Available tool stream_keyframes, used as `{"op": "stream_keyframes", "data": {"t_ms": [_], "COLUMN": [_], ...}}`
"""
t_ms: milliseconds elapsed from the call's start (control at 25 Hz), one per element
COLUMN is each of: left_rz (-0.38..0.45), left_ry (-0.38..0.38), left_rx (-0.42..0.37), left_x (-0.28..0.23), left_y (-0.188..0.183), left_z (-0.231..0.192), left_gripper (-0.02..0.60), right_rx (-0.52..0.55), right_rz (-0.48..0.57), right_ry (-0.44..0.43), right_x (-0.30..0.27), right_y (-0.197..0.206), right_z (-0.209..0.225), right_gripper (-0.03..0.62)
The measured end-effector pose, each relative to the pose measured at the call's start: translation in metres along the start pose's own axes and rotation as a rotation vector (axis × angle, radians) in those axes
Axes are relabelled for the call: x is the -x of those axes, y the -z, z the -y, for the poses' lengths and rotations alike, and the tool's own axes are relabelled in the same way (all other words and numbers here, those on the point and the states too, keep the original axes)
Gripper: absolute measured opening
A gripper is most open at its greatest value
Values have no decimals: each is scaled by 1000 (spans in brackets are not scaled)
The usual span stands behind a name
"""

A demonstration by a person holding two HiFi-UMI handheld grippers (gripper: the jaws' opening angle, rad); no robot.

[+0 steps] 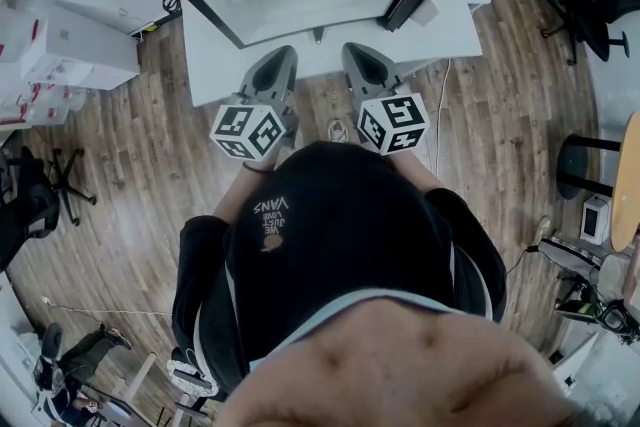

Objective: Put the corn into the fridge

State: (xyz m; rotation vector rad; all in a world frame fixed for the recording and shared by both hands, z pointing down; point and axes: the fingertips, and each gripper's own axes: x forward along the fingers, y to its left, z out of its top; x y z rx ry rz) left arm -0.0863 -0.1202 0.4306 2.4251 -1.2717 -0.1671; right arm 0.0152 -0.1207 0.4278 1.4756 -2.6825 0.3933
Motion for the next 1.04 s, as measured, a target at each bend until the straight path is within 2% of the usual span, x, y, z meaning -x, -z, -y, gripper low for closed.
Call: {"op": "stream_keyframes", "data": {"t_ms": [1040], "left_rz": [-5], "left_ry": [5], "left_rx": [-17], "left_x": [12], "left_y": [5], "left_z": [11], "left_gripper": [17], "right_rx": [43], "right_rz": [2], "right_ry": [7], "right_x": [14], "right_y": [1], "right_z": [-6], "right_gripper": [12]}}
